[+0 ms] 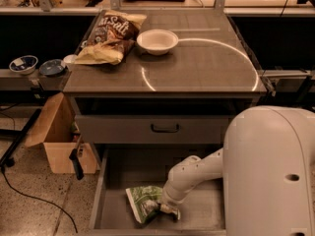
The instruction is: Pick green jalapeno chip bag from middle drawer and place on counter
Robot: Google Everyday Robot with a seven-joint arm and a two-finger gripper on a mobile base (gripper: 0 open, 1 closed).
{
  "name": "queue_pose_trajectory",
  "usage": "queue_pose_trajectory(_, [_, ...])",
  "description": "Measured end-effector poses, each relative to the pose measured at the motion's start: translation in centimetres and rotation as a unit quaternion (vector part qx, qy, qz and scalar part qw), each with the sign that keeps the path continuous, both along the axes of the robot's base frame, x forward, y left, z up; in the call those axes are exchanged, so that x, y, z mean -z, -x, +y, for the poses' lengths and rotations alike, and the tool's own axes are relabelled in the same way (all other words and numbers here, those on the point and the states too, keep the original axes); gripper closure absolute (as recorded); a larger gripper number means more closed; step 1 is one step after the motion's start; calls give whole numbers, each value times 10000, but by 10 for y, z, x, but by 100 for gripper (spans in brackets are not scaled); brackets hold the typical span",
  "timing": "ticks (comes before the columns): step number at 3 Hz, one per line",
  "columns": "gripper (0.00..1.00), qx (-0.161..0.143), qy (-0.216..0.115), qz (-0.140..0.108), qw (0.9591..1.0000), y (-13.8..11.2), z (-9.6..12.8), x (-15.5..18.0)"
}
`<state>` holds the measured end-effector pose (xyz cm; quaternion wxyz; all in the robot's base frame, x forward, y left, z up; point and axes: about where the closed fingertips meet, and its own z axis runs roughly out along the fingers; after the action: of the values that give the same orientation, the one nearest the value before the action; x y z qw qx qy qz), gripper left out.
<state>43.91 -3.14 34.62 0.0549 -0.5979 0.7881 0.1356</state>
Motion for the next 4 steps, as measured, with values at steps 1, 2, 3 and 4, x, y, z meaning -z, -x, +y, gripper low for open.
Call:
queue_pose_trajectory(1, [100, 0, 0, 1, 10000, 0, 0, -5])
queue_pose_trajectory(2, [100, -1, 0, 1, 10000, 0, 0, -7])
queue_pose_trajectory(3, [100, -352, -125, -162, 9992, 9, 0, -43])
queue_pose_trajectory(4, [100, -870, -348, -420, 9947, 27, -2, -110])
